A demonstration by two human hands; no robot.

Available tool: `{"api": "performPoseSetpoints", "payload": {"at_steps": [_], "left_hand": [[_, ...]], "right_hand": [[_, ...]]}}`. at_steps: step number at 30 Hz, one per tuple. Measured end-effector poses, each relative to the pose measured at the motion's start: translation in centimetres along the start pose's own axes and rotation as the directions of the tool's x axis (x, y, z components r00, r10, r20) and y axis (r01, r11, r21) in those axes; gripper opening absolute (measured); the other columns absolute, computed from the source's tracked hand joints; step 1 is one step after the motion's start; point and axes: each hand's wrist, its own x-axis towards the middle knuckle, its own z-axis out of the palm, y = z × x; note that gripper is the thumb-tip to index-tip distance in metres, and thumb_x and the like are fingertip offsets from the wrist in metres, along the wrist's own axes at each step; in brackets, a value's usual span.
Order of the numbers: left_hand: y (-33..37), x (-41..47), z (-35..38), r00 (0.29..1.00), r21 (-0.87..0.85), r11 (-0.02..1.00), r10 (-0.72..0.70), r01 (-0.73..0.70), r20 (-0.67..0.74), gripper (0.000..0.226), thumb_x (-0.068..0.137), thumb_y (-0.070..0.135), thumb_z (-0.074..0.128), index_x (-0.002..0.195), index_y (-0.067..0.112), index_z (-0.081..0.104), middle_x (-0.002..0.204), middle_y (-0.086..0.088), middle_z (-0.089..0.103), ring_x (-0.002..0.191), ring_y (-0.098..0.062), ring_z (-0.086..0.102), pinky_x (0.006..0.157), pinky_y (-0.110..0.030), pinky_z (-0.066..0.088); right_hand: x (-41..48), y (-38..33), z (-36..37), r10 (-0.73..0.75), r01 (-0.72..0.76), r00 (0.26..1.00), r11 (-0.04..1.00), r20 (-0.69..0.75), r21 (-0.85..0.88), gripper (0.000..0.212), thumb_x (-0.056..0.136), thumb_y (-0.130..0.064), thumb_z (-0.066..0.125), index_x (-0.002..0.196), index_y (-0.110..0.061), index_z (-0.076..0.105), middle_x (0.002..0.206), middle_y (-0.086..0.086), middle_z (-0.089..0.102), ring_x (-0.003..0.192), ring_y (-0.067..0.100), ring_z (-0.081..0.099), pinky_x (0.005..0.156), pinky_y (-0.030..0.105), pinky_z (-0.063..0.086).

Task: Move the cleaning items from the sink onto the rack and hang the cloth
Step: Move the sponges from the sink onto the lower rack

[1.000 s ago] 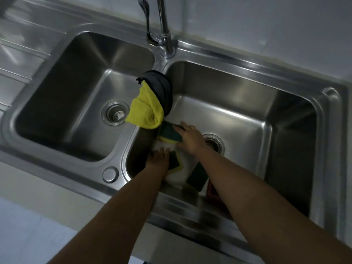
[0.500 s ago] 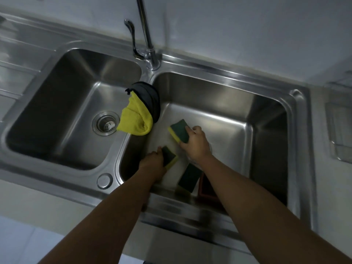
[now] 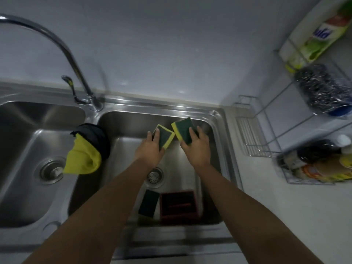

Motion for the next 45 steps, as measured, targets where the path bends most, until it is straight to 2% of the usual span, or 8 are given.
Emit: {"api": "performPoseSetpoints", "payload": {"at_steps": [8, 15, 21, 25, 35, 40, 42, 45], "left_hand": [[9.8, 5.4, -0.4, 0.983, -0.035, 0.988, 0.149, -0.154, -0.106, 0.071, 0.095, 0.045, 0.043, 0.152, 0.027, 0.005, 0.160, -0.006, 0.013, 0.142, -0.030, 0.027, 0.107, -0.044, 0.039], [15.0, 8.7, 0.7, 0.969, -0.059, 0.970, 0.229, -0.235, -0.094, 0.070, 0.095, 0.043, 0.043, 0.152, 0.023, 0.008, 0.158, -0.008, 0.018, 0.141, -0.032, 0.028, 0.108, -0.046, 0.037], [16.8, 10.4, 2.0, 0.962, -0.067, 0.963, 0.253, -0.260, -0.100, 0.070, 0.094, 0.044, 0.045, 0.151, 0.022, 0.012, 0.152, -0.010, 0.029, 0.134, -0.035, 0.036, 0.100, -0.049, 0.044], [16.4, 11.7, 3.0, 0.955, -0.067, 0.957, 0.275, -0.283, -0.115, 0.069, 0.094, 0.045, 0.044, 0.151, 0.021, 0.013, 0.152, -0.009, 0.030, 0.135, -0.034, 0.033, 0.101, -0.050, 0.045], [14.9, 13.7, 4.9, 0.967, -0.047, 0.971, 0.226, -0.233, -0.120, 0.071, 0.092, 0.045, 0.047, 0.151, 0.020, 0.017, 0.155, -0.005, 0.027, 0.139, -0.030, 0.031, 0.104, -0.048, 0.043], [15.6, 14.2, 4.7, 0.963, -0.049, 0.966, 0.250, -0.256, -0.102, 0.069, 0.093, 0.045, 0.046, 0.151, 0.020, 0.017, 0.152, -0.009, 0.031, 0.132, -0.033, 0.039, 0.101, -0.049, 0.045], [16.3, 14.3, 4.2, 0.959, -0.044, 0.962, 0.262, -0.268, -0.105, 0.068, 0.094, 0.044, 0.045, 0.151, 0.019, 0.017, 0.153, -0.011, 0.030, 0.132, -0.034, 0.039, 0.103, -0.048, 0.043], [17.5, 14.1, 3.3, 0.950, -0.026, 0.956, 0.287, -0.292, -0.124, 0.067, 0.095, 0.042, 0.045, 0.151, 0.018, 0.017, 0.152, -0.012, 0.030, 0.129, -0.035, 0.041, 0.103, -0.047, 0.042]], "right_hand": [[4.2, 4.9, -7.4, 0.046, -0.052, 0.959, 0.999, -0.280, -0.016, 0.054, 0.087, -0.042, 0.062, 0.136, -0.018, 0.055, 0.146, 0.010, 0.047, 0.119, 0.034, 0.046, 0.095, 0.040, 0.046], [7.8, 10.5, -12.1, 0.248, -0.265, 0.880, 0.964, -0.404, 0.015, 0.047, 0.083, -0.036, 0.062, 0.126, -0.017, 0.062, 0.138, 0.013, 0.053, 0.114, 0.037, 0.048, 0.089, 0.040, 0.045], [10.7, 13.8, -14.1, 0.342, -0.375, 0.896, 0.924, -0.284, -0.070, 0.042, 0.088, -0.034, 0.059, 0.127, -0.020, 0.057, 0.142, 0.011, 0.043, 0.118, 0.032, 0.046, 0.087, 0.035, 0.042], [12.9, 15.0, -13.5, 0.317, -0.353, 0.928, 0.917, -0.197, -0.184, 0.040, 0.088, -0.034, 0.061, 0.124, -0.018, 0.058, 0.133, 0.013, 0.048, 0.113, 0.031, 0.049, 0.085, 0.034, 0.042], [15.1, 16.5, -12.2, 0.267, -0.278, 0.960, 0.939, -0.081, -0.202, 0.043, 0.092, -0.041, 0.058, 0.125, -0.014, 0.061, 0.122, 0.016, 0.057, 0.101, 0.033, 0.060, 0.073, 0.030, 0.041], [14.7, 17.0, -12.2, 0.211, -0.221, 0.975, 0.948, -0.065, -0.229, 0.048, 0.102, -0.032, 0.029, 0.090, -0.003, 0.066, 0.095, 0.022, 0.067, 0.077, 0.028, 0.059, 0.065, 0.028, 0.036], [14.6, 17.1, -12.1, 0.198, -0.192, 0.980, 0.949, 0.000, -0.250, 0.047, 0.102, -0.030, 0.025, 0.103, -0.004, 0.063, 0.111, 0.024, 0.064, 0.103, 0.035, 0.061, 0.081, 0.035, 0.045], [13.6, 16.8, -11.8, 0.178, -0.154, 0.982, 0.947, 0.063, -0.282, 0.064, 0.098, -0.039, 0.010, 0.139, -0.005, 0.044, 0.151, 0.017, 0.039, 0.142, 0.033, 0.032, 0.118, 0.042, 0.023]]}}
